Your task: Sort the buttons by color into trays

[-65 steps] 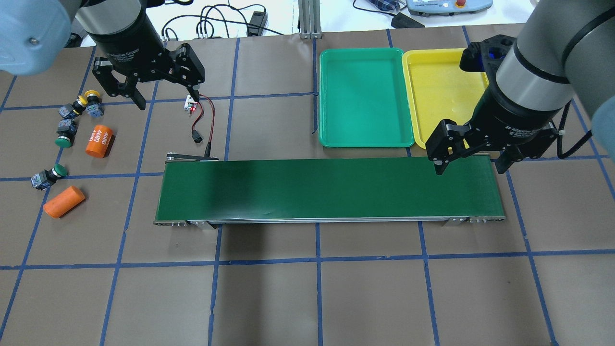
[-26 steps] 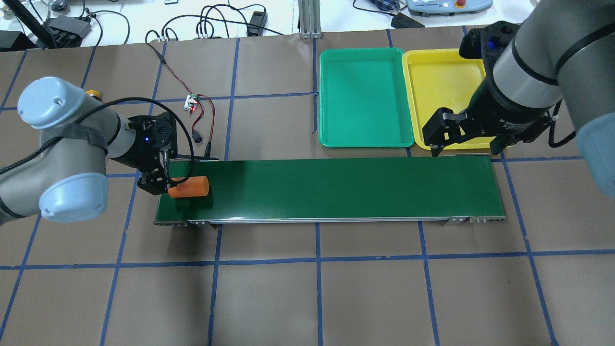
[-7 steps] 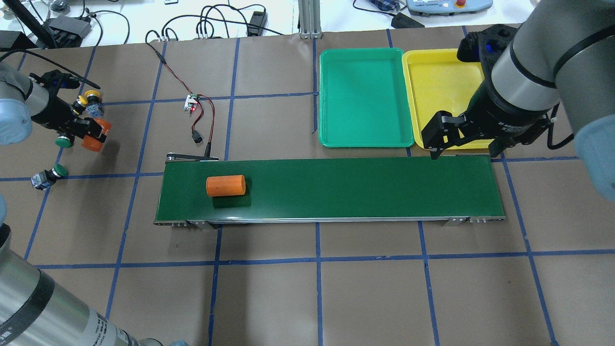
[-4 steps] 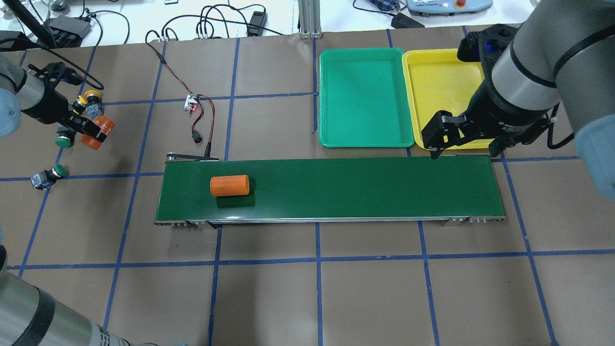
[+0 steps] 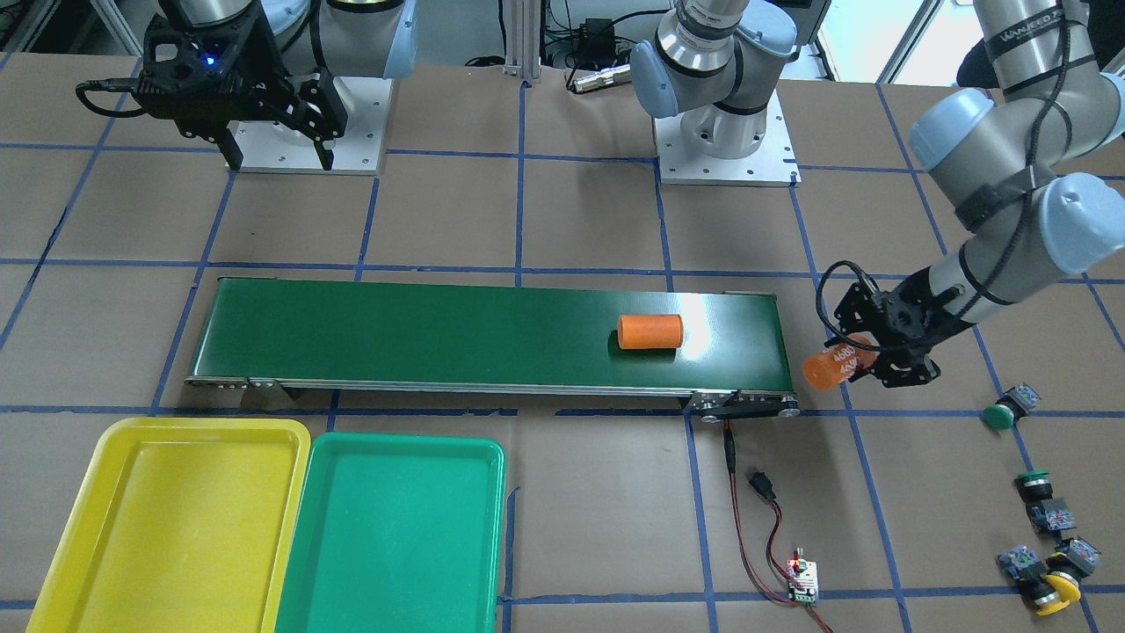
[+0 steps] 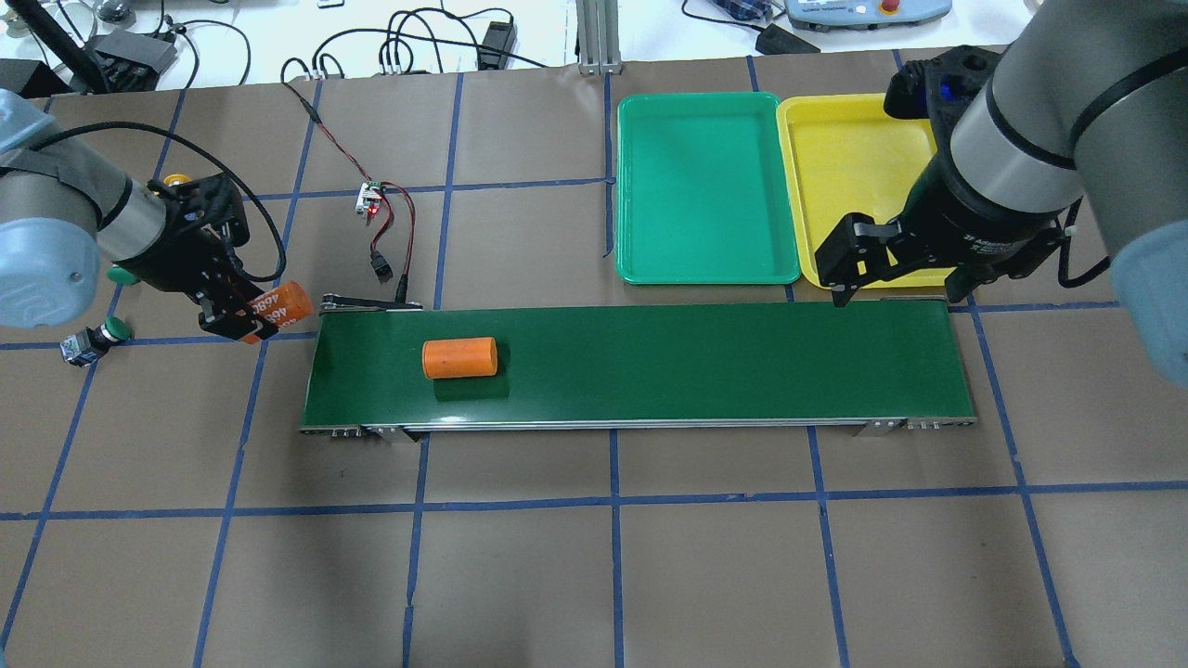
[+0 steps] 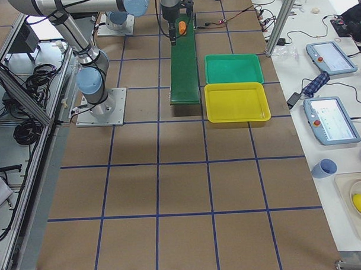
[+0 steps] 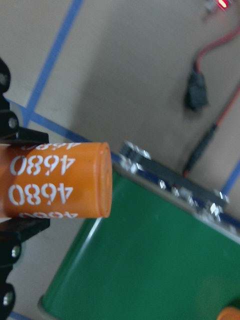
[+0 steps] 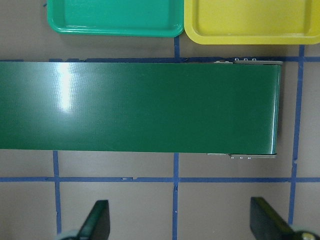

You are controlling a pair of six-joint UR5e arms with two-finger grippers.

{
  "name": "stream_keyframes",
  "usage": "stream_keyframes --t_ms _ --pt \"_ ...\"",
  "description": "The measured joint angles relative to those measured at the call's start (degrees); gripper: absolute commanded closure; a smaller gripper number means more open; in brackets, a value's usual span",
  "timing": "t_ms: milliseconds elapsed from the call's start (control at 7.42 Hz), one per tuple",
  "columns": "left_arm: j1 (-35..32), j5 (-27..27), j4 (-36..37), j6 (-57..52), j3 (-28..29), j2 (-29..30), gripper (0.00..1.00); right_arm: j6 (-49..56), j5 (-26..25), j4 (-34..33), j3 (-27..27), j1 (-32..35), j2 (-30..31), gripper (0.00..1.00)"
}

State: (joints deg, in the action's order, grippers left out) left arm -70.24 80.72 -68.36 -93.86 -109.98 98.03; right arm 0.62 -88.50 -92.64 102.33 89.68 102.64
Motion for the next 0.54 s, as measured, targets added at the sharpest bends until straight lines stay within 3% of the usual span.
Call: stream_keyframes --t_ms 270,404,539 --pt "-5.9 0.4 5.4 -4.9 -3.1 -1.7 1.00 0.0 0.0 0.0 0.0 0.0 0.0 0.00" --pt "-7.6 0.5 9.0 -6.0 -5.1 -2.0 0.69 0.0 0.0 0.0 0.1 0.0 0.0 0.00" --pt "-8.3 0.6 11.0 -6.4 -6.9 -2.2 0.45 0.0 0.0 0.0 0.1 0.0 0.0 0.00"
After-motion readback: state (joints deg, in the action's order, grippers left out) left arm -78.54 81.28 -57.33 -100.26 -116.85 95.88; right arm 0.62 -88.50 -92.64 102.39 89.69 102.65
